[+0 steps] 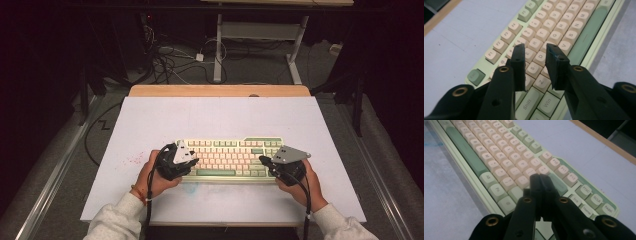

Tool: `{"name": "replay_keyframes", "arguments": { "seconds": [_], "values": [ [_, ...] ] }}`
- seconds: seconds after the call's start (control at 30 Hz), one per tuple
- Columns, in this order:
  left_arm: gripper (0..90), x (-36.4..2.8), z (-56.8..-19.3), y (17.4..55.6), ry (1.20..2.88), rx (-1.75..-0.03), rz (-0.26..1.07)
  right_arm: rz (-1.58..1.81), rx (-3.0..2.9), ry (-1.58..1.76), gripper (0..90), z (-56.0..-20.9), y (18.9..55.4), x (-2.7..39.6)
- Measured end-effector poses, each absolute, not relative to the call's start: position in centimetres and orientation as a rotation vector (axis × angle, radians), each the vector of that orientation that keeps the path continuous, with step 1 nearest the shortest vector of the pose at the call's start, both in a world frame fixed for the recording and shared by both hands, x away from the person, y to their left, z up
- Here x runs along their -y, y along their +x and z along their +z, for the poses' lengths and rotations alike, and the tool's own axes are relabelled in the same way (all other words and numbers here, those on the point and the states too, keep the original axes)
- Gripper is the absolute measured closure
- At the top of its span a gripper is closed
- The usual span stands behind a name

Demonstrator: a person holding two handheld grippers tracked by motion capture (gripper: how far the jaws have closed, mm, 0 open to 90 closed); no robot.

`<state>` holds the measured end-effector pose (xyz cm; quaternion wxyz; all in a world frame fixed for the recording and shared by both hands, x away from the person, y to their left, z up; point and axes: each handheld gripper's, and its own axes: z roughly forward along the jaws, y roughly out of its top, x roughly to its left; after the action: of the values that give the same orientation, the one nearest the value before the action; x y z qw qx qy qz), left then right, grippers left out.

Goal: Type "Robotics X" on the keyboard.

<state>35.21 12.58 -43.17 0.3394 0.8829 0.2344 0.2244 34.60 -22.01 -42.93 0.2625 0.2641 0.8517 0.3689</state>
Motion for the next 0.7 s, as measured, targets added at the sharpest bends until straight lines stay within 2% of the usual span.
{"name": "replay_keyframes", "arguments": {
  "seconds": [0.07,0.2,0.4,0.47,0.63,0.7],
  "values": [
    [55.4,-12.66,-43.13,35.04,2.282,-0.622,0.626,1.003,-2.299,0.718,90.0,-42.83,34.57,22.03],
    [46.7,-12.82,-43.09,34.71,2.238,-0.636,0.67,1.008,-2.286,0.715,90.0,-42.72,34.52,22.09],
    [36.5,-12.86,-43.3,34.68,2.211,-0.654,0.689,1.024,-2.268,0.723,87.4,-42.68,34.59,22.28],
    [36.1,-12.85,-43.37,34.67,2.205,-0.656,0.69,1.027,-2.26,0.73,86.5,-42.62,34.58,22.33],
    [30.6,-12.83,-43.46,34.66,2.2,-0.658,0.698,1.037,-2.236,0.739,77.6,-42.56,34.62,22.45],
    [28.1,-12.83,-43.47,34.67,2.196,-0.661,0.698,1.037,-2.225,0.746,70.7,-42.56,34.62,22.45]
  ]
}}
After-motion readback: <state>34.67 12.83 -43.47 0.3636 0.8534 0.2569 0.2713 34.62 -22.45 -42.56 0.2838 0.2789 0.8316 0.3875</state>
